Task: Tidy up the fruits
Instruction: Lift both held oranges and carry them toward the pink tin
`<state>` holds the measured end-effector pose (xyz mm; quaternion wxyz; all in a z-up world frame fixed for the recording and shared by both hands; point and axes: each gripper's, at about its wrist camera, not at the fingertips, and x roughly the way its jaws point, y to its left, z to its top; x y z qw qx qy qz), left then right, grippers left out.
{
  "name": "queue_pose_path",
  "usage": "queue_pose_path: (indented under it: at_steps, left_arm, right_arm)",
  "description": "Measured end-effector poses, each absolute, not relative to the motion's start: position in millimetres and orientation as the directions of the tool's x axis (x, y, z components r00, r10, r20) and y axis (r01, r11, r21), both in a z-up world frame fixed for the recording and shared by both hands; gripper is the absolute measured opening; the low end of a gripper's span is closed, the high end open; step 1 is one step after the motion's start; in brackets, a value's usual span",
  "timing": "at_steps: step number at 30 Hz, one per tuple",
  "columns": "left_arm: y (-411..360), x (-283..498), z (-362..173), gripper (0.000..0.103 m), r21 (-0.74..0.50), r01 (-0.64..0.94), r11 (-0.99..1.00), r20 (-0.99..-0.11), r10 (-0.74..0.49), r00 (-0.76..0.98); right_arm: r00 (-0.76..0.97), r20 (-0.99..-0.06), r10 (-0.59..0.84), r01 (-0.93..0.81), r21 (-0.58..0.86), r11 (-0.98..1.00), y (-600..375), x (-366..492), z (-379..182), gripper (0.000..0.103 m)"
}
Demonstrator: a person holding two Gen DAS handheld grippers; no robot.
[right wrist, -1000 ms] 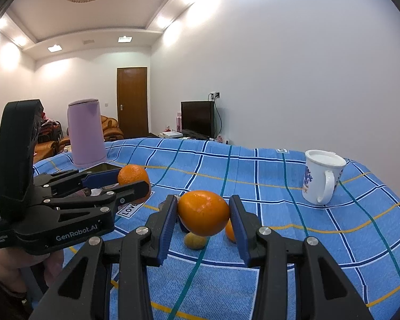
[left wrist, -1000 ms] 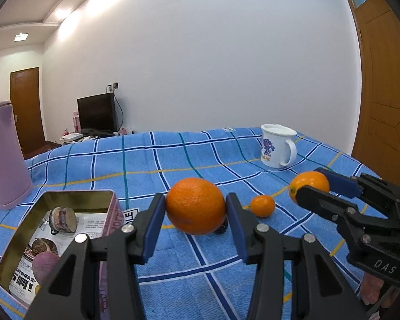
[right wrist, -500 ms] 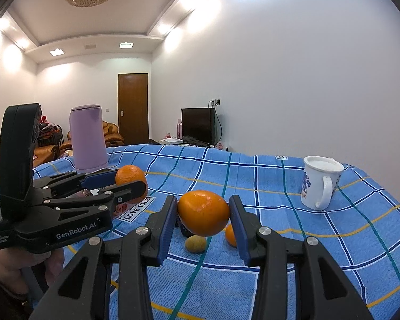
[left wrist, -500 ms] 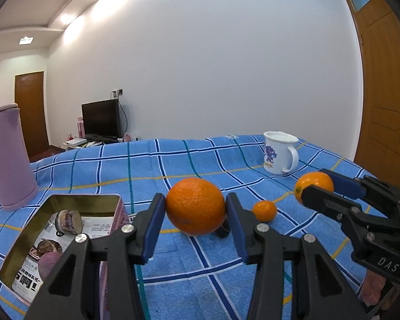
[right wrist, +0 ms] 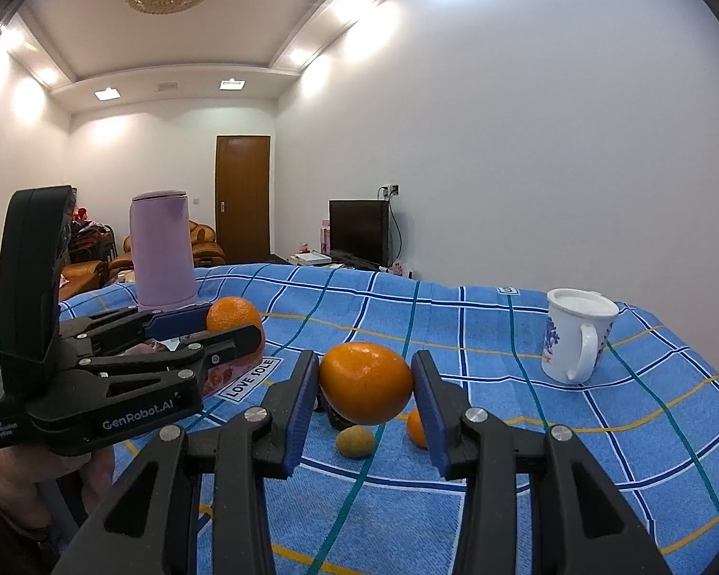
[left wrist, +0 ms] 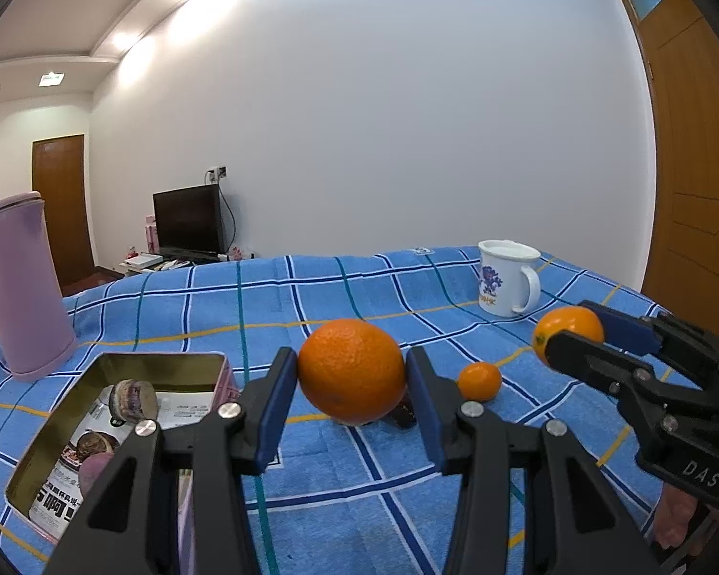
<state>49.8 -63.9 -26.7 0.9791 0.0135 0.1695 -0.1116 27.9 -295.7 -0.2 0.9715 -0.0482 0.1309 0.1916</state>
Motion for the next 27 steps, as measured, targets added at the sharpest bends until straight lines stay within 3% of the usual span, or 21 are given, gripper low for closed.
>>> queue_pose_path:
  at_steps: [27]
  left_arm:
    - [-27, 51, -30, 0.049, -0.023, 0.159, 0.987, -0.361, -0.157, 0.920]
  right_arm:
    - [0.859, -0.290, 0.422, -0.456, -0.060, 0.888, -254, 38, 0, 0.042]
